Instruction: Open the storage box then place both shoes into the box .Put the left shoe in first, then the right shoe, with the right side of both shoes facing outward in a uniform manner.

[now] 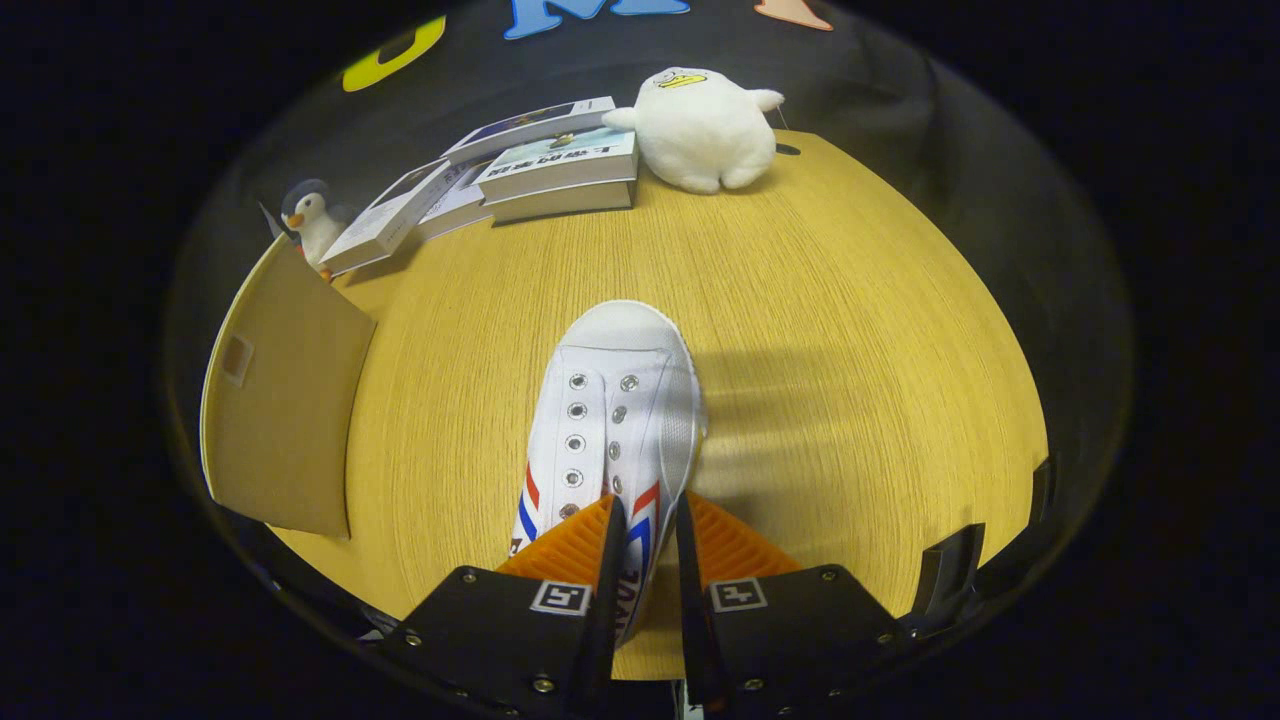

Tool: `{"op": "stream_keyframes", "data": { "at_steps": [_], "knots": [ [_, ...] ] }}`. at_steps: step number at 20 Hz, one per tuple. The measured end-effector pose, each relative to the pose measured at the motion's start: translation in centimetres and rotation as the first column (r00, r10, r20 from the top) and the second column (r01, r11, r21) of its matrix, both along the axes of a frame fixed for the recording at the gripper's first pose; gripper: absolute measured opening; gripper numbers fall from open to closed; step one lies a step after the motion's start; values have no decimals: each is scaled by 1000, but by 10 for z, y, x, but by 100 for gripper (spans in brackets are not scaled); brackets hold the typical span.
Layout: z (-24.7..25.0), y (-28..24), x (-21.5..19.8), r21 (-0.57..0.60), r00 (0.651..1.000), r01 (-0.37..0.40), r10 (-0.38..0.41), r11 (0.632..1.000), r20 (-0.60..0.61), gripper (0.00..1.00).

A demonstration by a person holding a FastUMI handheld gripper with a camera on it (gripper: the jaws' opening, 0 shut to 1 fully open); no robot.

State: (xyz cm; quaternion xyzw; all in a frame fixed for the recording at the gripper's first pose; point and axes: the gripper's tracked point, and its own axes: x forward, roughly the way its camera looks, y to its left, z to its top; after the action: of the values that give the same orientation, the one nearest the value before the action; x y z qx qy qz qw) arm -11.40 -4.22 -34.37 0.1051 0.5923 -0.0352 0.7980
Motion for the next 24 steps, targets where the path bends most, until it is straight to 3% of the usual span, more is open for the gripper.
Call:
{"op": "stream_keyframes", "data": {
  "at_steps": [1, 6, 11, 24],
  "knots": [
    [4, -3, 2, 9, 999, 41, -41, 999, 21, 1],
    [15, 16, 4, 126, 995, 96, -96, 987, -1, 1],
    [62, 38, 24, 179, 994, 85, -96, 980, 54, 1],
    [158, 130, 71, 236, 982, -31, -15, 971, 188, 1]
  ]
}}
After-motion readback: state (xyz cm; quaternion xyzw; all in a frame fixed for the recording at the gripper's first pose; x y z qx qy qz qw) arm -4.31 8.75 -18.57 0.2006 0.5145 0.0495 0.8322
